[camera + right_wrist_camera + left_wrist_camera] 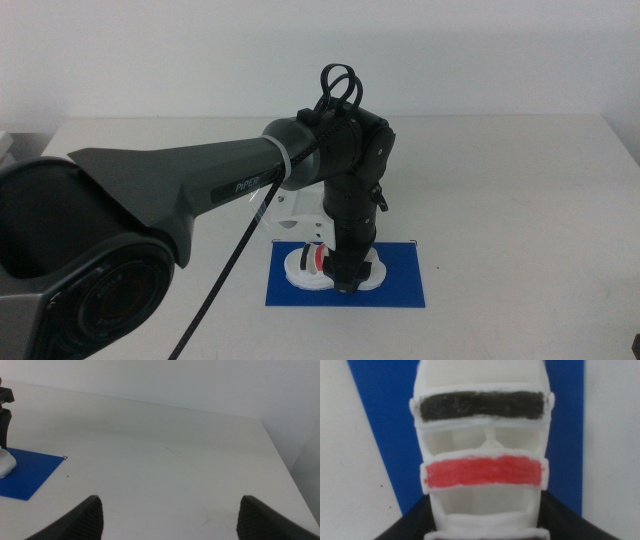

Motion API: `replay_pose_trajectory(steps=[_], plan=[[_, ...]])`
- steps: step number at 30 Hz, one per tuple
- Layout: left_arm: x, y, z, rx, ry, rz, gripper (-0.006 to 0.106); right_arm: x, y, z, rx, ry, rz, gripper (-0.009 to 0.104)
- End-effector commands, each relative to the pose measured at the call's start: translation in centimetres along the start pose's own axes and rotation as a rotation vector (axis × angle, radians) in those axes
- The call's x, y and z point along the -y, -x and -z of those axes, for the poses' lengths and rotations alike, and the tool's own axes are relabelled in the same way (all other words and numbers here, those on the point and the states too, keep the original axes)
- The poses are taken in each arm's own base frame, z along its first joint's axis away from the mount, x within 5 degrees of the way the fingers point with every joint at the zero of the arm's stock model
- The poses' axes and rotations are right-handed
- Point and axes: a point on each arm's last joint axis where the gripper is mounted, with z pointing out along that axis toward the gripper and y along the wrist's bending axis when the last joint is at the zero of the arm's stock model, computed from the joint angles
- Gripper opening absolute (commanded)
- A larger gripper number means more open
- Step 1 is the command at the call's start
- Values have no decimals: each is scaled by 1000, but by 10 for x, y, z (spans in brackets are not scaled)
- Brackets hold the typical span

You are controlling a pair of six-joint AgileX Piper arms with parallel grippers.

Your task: Use one arm to grab the shoe from the table and place it on the mat.

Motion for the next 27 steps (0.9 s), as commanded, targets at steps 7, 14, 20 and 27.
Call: replay_pose_trajectory(steps=[7,14,20,27], plan=[[10,-6,54,-29,-112,3,83,0,5,0,64,-3,21,78],[4,-3,78,6,-50,7,84,0,5,0,64,-3,21,78],[0,-1,109,-29,-109,7,84,0,5,0,64,-3,21,78],[-10,11,159,-30,-234,-71,84,0,5,0,64,-3,21,78]])
